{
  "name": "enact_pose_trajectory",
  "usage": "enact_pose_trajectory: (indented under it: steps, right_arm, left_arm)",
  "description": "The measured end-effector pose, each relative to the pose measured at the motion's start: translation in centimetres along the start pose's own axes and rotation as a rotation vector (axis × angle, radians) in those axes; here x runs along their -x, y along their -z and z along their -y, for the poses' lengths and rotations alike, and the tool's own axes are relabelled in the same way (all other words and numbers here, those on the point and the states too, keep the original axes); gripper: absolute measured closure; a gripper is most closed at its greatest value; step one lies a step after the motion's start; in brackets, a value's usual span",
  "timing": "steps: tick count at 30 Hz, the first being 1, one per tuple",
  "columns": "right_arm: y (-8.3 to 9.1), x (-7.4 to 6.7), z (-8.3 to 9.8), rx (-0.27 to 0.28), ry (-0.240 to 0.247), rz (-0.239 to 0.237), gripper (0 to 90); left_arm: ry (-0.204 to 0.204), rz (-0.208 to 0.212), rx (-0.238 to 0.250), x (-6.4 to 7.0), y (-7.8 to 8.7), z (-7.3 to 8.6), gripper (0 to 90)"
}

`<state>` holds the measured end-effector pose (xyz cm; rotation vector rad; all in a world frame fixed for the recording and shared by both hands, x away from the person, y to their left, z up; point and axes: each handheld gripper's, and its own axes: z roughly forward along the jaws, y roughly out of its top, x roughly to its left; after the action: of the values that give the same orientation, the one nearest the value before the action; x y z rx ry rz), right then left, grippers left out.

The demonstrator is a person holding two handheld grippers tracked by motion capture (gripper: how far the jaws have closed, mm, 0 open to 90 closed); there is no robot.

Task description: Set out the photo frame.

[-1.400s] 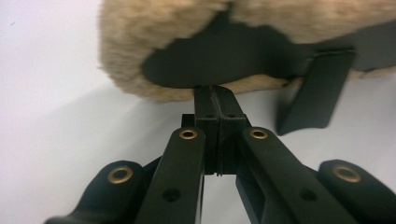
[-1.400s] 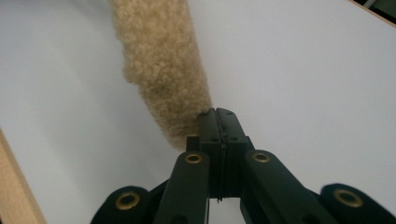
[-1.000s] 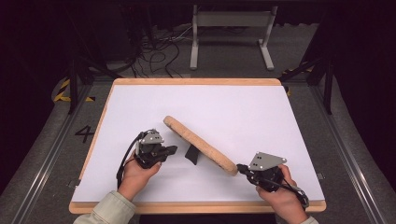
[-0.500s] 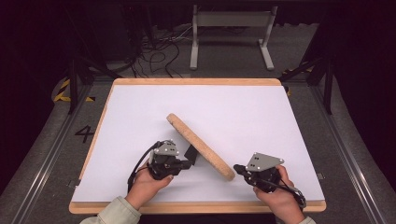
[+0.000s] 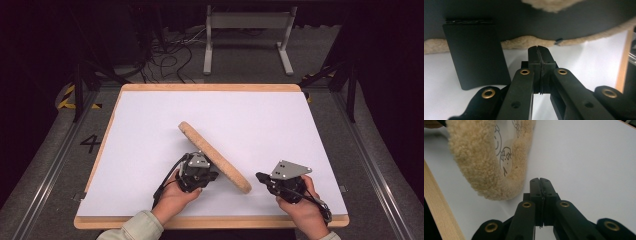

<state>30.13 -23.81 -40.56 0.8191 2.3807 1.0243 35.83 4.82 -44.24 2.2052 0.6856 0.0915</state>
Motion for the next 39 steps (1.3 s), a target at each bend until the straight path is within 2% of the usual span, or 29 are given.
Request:
enact_pose_trajectory:
  steps: [2, 3, 5, 6, 7, 9, 13, 16, 18, 19, 22, 25, 33, 34, 39]
  right_arm:
    - [0.0, 0.0, 0.0, 0.000, -0.003, 0.000, 89.9]
    - [-0.1, 0.0, 0.1, 0.000, -0.003, 0.000, 90.0]
    - [0.0, 0.0, 0.1, -0.002, -0.004, -0.002, 90.0]
    - [0.0, 0.1, 0.1, -0.002, -0.003, 0.000, 90.0]
    - [0.0, 0.1, 0.1, -0.002, -0.005, 0.001, 90.0]
    - [0.0, 0.0, 0.1, -0.002, -0.005, -0.001, 90.0]
    - [0.0, 0.0, 0.1, -0.004, -0.002, -0.003, 90.0]
    - [-0.2, -0.1, 0.1, -0.007, -0.001, -0.005, 90.0]
    - [-0.2, -0.1, 0.1, -0.008, -0.001, -0.004, 90.0]
    - [-0.2, -0.1, 0.1, -0.008, -0.001, -0.003, 90.0]
    - [-0.1, -0.1, 0.1, -0.007, -0.001, -0.003, 90.0]
    - [-0.2, -0.1, 0.1, -0.007, 0.001, -0.005, 90.0]
    - [-0.3, -0.4, 0.0, -0.012, 0.010, -0.008, 90.0]
    - [-0.3, -0.4, 0.0, -0.012, 0.011, -0.008, 90.0]
    - [-0.5, -0.7, -0.1, -0.013, 0.019, -0.014, 90.0]
  left_arm:
    - [-0.007, -0.013, -0.012, -0.1, -0.3, 0.0, 89.9]
    - [-0.015, -0.035, -0.026, -0.1, -0.4, 0.0, 89.8]
    - [-0.010, -0.055, -0.042, -0.6, -0.5, 0.0, 89.7]
    - [0.011, -0.059, -0.044, -0.9, -0.5, 0.0, 89.7]
    - [0.026, -0.040, -0.044, -1.3, -0.4, 0.1, 89.9]
    - [0.045, -0.030, -0.043, -1.4, -0.3, 0.1, 90.0]
    - [-0.005, -0.079, -0.055, -0.9, -0.5, -0.1, 90.0]
    - [-0.018, -0.091, -0.066, -0.7, -0.5, -0.1, 90.0]
    - [-0.010, -0.089, -0.070, -0.8, -0.4, -0.1, 90.0]
    - [-0.020, -0.100, -0.065, -1.1, -0.4, -0.1, 90.0]
    - [-0.012, -0.113, -0.064, -1.6, -0.2, 0.0, 90.0]
    - [0.016, -0.122, -0.061, -2.1, 0.1, 0.1, 90.0]
    - [0.019, -0.149, -0.056, -3.0, 0.4, 0.3, 90.0]
    - [0.034, -0.152, -0.056, -3.1, 0.5, 0.3, 90.0]
    - [0.025, -0.176, -0.056, -3.7, 0.7, 0.4, 90.0]
